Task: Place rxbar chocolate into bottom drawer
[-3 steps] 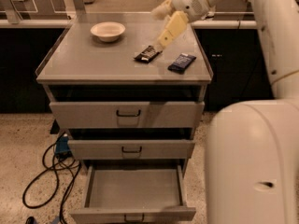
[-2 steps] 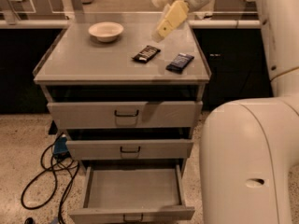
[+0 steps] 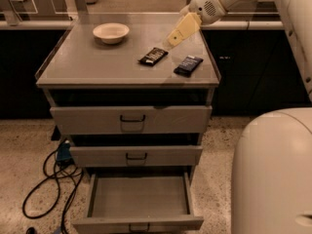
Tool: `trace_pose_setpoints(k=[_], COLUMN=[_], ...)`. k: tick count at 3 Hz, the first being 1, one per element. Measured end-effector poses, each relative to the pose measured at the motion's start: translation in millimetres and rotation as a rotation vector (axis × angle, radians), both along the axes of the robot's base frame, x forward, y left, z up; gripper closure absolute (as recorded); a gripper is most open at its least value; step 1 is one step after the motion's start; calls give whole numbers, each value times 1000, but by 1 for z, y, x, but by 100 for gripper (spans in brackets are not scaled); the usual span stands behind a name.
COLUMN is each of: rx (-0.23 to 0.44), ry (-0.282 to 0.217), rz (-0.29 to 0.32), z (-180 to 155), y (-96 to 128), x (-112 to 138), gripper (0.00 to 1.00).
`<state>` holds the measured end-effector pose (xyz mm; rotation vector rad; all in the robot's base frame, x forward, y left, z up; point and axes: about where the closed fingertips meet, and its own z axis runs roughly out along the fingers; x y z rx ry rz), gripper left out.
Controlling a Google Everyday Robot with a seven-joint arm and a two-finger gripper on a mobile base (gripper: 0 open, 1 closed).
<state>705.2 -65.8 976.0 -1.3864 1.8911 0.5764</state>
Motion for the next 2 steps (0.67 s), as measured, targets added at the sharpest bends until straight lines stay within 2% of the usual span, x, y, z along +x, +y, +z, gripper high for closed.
trace_pose_setpoints(k=[1,2], rx=[-32,-39], ry=[-14,-9], rz=[-201,-234], z=[-9,-33], y=[-32,-28], x=[10,19], gripper=[0,0])
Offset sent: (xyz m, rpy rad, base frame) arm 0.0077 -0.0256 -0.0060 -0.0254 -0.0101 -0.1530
